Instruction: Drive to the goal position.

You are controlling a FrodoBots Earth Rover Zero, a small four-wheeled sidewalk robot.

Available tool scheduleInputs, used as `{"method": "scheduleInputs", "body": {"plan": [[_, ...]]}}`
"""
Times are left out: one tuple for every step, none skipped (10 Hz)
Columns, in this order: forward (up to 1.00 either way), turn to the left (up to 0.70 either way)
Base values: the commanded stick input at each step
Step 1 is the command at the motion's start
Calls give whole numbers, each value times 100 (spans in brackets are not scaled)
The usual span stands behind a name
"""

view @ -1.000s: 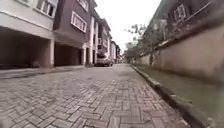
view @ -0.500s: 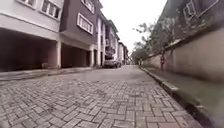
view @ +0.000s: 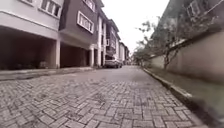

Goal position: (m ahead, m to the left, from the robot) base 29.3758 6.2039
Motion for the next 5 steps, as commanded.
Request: {"method": "scheduleInputs", "body": {"plan": [[70, -32], [70, -7], [70, 0], [70, 0], [70, 0]]}}
